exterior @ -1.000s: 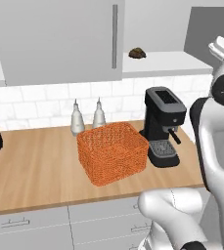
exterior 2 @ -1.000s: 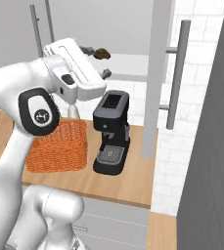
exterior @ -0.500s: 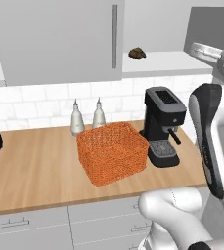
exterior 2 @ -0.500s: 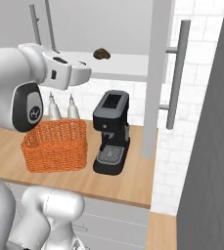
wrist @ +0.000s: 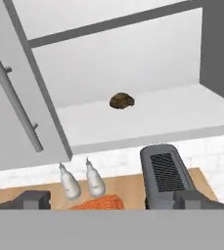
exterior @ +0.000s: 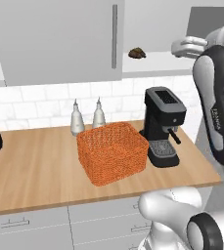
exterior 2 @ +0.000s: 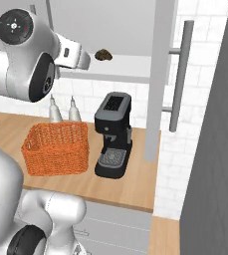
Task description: Open the cabinet, pick up the bread from the cabinet and place it in the basket. Then move the basket to the dining counter.
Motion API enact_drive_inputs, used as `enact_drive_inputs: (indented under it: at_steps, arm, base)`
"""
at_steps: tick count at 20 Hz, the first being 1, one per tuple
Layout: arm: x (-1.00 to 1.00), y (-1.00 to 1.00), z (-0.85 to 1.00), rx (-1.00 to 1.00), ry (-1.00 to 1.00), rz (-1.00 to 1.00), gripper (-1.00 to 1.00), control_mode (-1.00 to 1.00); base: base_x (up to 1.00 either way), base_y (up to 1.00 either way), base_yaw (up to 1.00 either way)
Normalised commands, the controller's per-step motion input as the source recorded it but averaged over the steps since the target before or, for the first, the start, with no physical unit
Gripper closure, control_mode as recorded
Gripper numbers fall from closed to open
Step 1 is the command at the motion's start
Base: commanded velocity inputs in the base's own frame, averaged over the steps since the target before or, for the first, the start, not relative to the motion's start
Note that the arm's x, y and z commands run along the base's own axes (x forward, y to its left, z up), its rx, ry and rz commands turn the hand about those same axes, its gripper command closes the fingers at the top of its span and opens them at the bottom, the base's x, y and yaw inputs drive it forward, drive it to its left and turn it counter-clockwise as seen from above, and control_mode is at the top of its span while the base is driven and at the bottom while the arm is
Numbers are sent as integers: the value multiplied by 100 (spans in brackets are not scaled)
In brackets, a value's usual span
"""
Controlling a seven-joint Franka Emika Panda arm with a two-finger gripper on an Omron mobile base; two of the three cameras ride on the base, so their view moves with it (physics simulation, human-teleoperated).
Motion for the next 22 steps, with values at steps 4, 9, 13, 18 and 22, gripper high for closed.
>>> enact_drive_inputs:
  at_steps: [4, 9, 13, 18, 22]
  arm:
    - [47, 22, -14, 0, 8, 10, -100, -100]
    - [59, 1, -26, 0, 0, 0, -100, -100]
    - [56, -1, -32, 0, 0, -3, -100, -100]
    - [73, 0, -14, 0, 3, -1, -100, -100]
    - [78, 0, -2, 0, 2, 0, -100, -100]
  base:
    - [0, 0, 0]
    - [0, 0, 0]
    - [0, 0, 0]
    - [0, 0, 0]
    - [0, 0, 0]
